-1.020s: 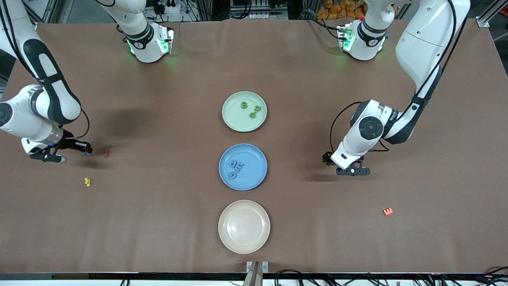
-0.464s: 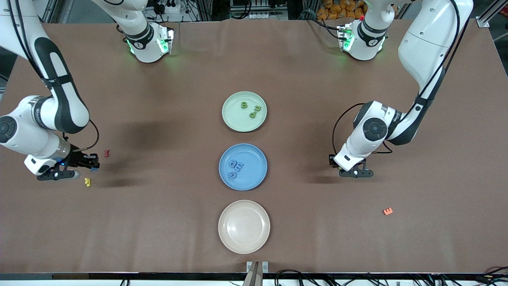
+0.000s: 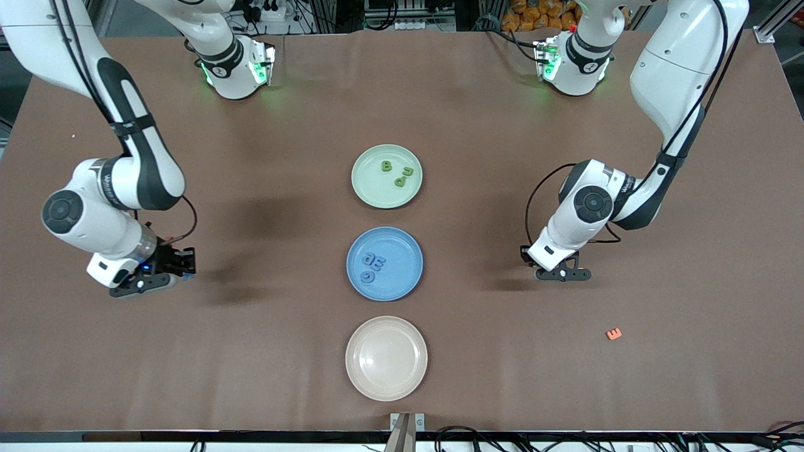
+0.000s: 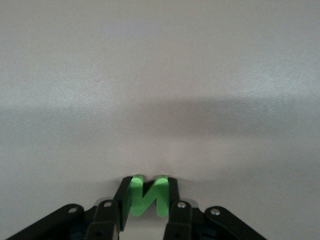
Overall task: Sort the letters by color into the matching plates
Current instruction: 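Grasp the blue X with the right gripper while the left gripper grasps N, then place the X on the blue plate while the left gripper places N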
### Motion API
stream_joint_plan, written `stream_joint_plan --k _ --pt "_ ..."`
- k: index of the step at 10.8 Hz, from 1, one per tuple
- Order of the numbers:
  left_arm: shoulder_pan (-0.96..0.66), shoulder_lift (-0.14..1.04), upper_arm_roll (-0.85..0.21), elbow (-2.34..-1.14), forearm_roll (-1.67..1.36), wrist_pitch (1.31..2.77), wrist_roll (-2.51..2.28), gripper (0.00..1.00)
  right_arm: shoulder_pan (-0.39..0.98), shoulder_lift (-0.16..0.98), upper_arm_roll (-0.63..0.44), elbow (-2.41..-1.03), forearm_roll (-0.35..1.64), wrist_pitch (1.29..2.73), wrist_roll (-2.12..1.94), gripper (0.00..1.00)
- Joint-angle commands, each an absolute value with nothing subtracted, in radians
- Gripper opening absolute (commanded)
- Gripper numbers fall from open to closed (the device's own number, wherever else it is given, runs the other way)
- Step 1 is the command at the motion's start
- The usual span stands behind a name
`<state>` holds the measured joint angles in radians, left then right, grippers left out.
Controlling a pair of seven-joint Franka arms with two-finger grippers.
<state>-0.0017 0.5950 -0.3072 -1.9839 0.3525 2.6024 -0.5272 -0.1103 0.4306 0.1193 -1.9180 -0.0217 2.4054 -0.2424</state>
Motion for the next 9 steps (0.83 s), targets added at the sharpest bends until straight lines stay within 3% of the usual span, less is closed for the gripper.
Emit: stream_joint_plan --k 1,5,9 --pt "-0.008 0.562 -0.369 -1.980 0.359 2.570 -0.653 0.00 -0.005 0.475 0.114 -1.826 -0.017 2.393 -0.244 0.20" --pt "0.000 0.520 -0.521 -1.928 0.359 2.344 -0.848 0.00 0.167 0.590 0.114 -1.677 -0.017 2.396 -0.241 0.20" --pt "0.000 0.511 -0.618 -1.948 0.360 2.304 -0.991 0.00 0.300 0.672 0.115 -1.586 -0.020 2.398 -0.241 0.20"
